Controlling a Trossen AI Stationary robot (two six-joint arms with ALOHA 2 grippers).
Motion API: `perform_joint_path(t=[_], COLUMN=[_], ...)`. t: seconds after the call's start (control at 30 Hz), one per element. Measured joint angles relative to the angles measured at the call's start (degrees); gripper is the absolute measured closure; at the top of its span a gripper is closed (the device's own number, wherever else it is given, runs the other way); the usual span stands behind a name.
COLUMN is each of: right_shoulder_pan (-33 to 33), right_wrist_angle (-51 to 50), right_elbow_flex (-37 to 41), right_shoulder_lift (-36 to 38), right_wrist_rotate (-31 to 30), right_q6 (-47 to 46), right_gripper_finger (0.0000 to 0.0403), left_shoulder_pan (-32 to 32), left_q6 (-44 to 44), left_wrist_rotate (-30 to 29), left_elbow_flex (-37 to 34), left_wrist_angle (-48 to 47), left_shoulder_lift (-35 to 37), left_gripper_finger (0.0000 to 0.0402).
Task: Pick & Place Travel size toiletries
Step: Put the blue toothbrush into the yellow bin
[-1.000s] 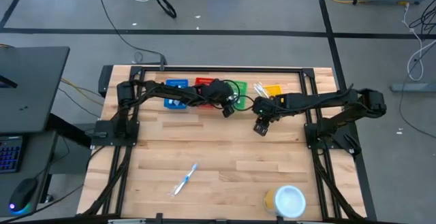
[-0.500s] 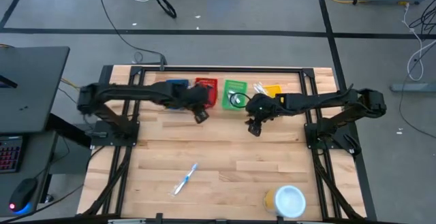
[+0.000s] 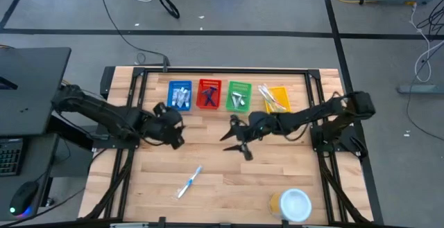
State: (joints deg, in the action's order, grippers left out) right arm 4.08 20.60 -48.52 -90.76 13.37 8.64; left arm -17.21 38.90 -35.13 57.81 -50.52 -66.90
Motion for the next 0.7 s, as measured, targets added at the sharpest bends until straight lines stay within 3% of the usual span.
perform_joint_path(t=[0.17, 0.3, 0.6, 0.7], right_shoulder_pan=[3.0, 3.7, 4.4, 4.0], right_wrist_angle=[10.8, 12.1, 8.4, 8.1], right_elbow_flex=[-3.0, -9.7, -23.9, -26.1], right_shoulder_lift=[-10.6, -19.5, -33.3, -35.2], right_wrist_rotate=[-2.2, 1.8, 12.6, 11.7], right_q6=[-2.2, -3.9, -4.8, -3.1], right_gripper_finger=[0.0205, 0.0205, 0.0205, 0.0205], left_shoulder_pan=[-2.3, -2.1, -1.9, -1.9], left_q6=[0.9, 0.5, -2.5, -4.3], left_wrist_rotate=[2.3, 3.8, 1.5, 1.4], left_elbow_flex=[-13.5, -20.0, -21.3, -21.3], left_wrist_angle=[12.2, 19.4, 22.8, 23.9], left_shoulder_lift=[6.1, 9.5, 13.2, 13.8], left_gripper_finger=[0.0231, 0.0231, 0.0231, 0.0231])
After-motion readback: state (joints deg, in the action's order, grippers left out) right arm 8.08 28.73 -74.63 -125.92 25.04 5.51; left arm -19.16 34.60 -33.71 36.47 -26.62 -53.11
